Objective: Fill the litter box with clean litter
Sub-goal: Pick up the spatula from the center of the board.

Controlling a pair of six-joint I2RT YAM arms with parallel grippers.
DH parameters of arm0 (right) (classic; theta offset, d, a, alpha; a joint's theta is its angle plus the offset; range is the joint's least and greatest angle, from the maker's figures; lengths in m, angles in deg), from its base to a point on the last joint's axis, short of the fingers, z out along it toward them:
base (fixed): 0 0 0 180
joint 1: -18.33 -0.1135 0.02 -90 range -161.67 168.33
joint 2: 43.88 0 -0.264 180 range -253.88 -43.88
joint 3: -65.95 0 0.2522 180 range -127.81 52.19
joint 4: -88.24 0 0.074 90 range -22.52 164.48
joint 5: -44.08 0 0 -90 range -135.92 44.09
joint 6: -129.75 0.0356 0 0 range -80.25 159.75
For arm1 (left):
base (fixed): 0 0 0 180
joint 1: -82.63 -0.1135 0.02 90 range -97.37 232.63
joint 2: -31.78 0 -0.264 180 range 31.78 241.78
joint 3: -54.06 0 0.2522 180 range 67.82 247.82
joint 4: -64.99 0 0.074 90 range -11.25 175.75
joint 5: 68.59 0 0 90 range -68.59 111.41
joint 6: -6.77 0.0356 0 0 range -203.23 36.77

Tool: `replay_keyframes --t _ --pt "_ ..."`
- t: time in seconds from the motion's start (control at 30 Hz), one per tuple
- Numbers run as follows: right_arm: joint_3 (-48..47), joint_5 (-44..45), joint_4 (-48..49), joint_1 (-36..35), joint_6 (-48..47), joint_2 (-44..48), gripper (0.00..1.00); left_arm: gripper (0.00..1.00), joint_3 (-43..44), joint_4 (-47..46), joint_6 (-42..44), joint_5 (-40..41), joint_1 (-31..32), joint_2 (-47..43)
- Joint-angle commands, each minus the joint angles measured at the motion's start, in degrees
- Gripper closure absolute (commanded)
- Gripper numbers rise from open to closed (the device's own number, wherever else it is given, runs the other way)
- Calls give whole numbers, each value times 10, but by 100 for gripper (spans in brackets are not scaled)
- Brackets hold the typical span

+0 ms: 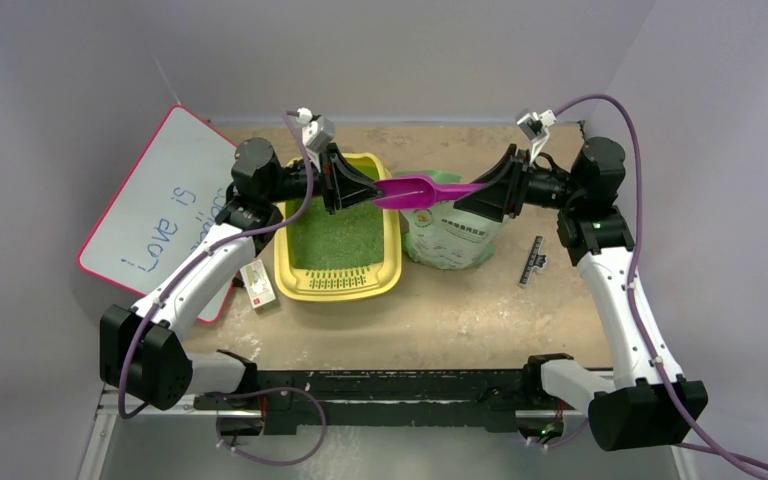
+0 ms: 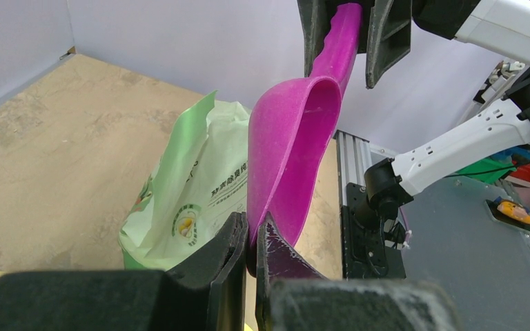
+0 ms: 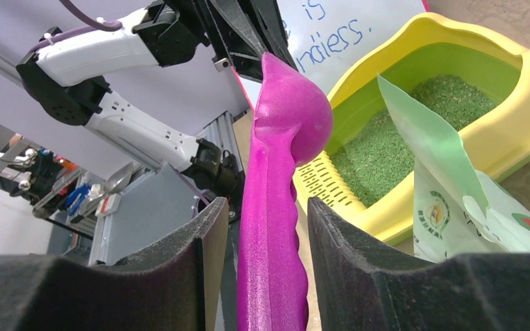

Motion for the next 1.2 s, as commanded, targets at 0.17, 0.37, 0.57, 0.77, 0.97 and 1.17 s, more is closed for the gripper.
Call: replay_keyframes --t 0.17,0.37,0.57,0.77,0.97,1.17 --pt "-19 14 28 -2 9 9 51 100 15 -20 6 -19 4 -1" --pt "-17 5 62 -2 34 8 50 100 18 -7 17 -18 6 0" --pt "-14 -18 73 -2 44 3 58 100 24 -4 18 -11 7 1" --pt "-15 -22 59 -2 35 6 73 100 25 -3 19 -7 7 2" --pt "-25 -3 21 -2 13 6 87 95 26 -4 17 12 7 2" --pt "-76 83 -103 1 -26 8 100 38 24 0 23 55 5 -5"
